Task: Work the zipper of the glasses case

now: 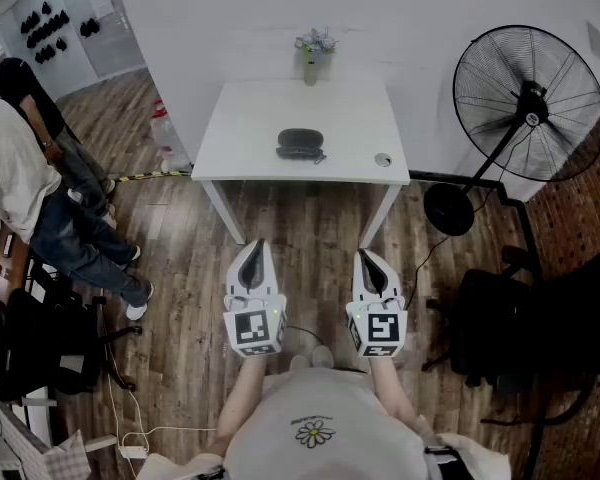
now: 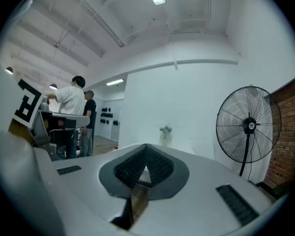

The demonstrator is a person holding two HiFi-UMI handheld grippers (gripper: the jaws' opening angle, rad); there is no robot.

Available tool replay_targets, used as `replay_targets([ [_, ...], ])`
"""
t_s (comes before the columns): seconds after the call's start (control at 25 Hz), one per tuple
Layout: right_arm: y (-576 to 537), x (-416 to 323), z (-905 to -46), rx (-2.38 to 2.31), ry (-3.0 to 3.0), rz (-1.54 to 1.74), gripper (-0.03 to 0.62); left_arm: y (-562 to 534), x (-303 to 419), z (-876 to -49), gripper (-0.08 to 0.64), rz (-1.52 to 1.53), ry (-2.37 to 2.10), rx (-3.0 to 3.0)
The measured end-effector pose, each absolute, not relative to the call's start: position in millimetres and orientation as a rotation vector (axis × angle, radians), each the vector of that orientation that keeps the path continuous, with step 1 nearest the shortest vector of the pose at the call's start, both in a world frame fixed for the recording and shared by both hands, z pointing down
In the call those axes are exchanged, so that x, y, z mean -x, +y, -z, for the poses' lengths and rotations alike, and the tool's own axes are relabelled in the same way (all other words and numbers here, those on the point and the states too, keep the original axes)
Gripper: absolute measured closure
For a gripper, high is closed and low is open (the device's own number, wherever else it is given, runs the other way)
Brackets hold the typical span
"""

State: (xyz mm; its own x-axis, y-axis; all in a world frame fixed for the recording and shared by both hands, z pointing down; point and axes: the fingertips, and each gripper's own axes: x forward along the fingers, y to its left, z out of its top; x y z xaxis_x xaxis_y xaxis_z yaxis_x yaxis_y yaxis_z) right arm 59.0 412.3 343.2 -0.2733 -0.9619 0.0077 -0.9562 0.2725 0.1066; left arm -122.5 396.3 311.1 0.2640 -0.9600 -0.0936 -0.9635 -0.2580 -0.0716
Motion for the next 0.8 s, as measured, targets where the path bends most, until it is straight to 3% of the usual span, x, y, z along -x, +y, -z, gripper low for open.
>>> replay_targets([
  [0.8,377.2,-88.7,-351.2,-1.838,-2.485,0.123,0.584,367.0,98.4,-312.9,0.546,-0.098,1.848,2.387],
])
